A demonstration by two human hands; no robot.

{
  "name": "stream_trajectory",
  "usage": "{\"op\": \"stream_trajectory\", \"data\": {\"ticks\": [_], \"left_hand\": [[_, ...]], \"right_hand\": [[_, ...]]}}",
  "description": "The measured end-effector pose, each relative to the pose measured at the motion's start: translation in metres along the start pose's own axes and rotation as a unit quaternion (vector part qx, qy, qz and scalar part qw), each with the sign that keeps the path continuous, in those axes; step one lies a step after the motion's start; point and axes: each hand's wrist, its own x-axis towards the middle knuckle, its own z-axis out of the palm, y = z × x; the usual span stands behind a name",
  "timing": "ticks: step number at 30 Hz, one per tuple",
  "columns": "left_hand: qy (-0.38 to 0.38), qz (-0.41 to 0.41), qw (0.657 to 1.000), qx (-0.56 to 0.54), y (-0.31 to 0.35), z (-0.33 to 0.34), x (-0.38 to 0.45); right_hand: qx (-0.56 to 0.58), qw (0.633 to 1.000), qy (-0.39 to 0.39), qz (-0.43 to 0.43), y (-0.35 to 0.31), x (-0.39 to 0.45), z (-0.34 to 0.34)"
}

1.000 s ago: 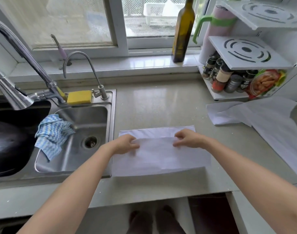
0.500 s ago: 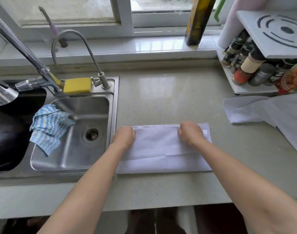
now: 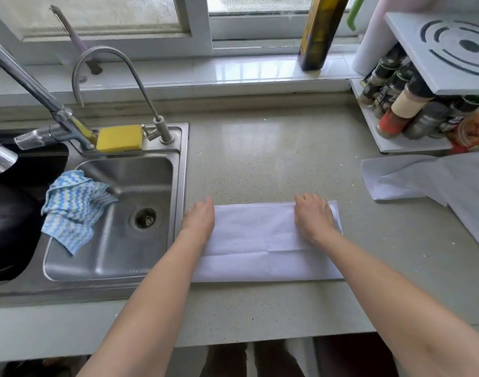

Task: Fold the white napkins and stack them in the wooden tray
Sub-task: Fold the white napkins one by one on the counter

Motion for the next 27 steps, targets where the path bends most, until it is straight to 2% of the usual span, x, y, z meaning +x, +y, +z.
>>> {"op": "stream_trajectory", "data": {"ticks": [21,24,27], "left_hand": [[-0.012,-0.011,1.000,0.006,0.000,-0.006,0.004],[-0.018,-0.017,1.000,-0.004,0.000,-0.007,0.005],[-0.014,-0.014,1.000,-0.015,-0.001,-0.007,0.004]], "right_hand": [[0.017,1.000,-0.008,-0.007,0.001,0.004,-0.004],[0.020,0.999,0.034,0.001,-0.004,-0.003,-0.007],[0.122,0.989,0.080,-0.036,-0.021,-0.035,0.002]]}}
